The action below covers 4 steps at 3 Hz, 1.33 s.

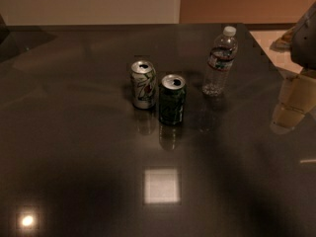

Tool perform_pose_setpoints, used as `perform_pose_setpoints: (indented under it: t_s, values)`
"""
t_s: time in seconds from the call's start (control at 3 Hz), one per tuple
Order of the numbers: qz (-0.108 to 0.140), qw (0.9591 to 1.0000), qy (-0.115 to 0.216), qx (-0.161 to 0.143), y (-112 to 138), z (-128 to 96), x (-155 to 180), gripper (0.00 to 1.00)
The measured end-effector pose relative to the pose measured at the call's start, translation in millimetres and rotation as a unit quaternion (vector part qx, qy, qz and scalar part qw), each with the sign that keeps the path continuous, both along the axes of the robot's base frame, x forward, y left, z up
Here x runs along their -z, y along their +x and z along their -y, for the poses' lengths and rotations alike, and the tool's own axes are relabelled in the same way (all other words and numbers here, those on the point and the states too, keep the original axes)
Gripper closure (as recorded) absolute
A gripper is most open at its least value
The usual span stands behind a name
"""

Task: Pick water bottle

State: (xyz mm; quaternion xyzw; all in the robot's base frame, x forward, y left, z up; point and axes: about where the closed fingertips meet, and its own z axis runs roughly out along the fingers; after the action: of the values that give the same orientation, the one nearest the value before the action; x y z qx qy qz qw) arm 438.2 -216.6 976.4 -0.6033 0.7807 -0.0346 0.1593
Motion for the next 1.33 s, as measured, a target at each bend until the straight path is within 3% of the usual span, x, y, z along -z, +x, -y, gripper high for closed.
perform_pose_setpoints:
  t_s: [0.67, 1.33]
  values:
    - [0.021, 0.9996, 0.013, 0.01, 15, 12, -10, 0.0]
    - [0.062, 0.9951, 0.073, 0.026, 80, 17, -13, 0.0]
